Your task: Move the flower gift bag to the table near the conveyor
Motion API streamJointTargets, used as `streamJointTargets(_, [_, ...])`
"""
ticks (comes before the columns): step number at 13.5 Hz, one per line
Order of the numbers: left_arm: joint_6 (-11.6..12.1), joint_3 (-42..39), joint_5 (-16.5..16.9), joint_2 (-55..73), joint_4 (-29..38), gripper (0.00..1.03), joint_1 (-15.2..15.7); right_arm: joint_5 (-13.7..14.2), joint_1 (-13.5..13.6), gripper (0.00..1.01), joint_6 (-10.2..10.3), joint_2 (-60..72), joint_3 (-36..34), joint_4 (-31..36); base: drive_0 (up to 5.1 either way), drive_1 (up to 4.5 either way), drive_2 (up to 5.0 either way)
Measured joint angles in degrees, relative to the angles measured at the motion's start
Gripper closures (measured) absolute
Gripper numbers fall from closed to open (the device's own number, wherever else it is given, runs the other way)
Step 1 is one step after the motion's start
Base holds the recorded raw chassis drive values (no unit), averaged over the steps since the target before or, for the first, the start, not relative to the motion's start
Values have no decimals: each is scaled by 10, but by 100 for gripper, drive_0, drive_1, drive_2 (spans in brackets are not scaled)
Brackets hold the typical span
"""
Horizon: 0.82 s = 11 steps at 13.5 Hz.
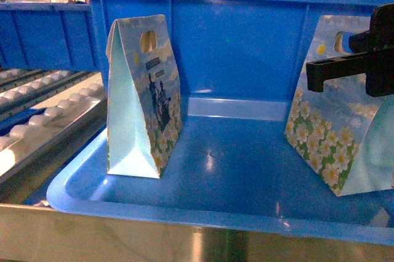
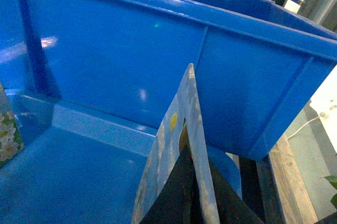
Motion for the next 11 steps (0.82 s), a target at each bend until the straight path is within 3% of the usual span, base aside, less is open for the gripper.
streamJointTargets(5, [0,0,0,0,0,5,0,2,-24,99,-42,-75,-7,27,0,0,0])
streamJointTargets(8, [0,0,0,0,0,5,0,-21,-51,99,-46,-138,-7,37,0,0,0])
streamJointTargets(11, [0,0,0,0,0,5,0,-61,-101,99,-45,-222,-7,17,0,0,0])
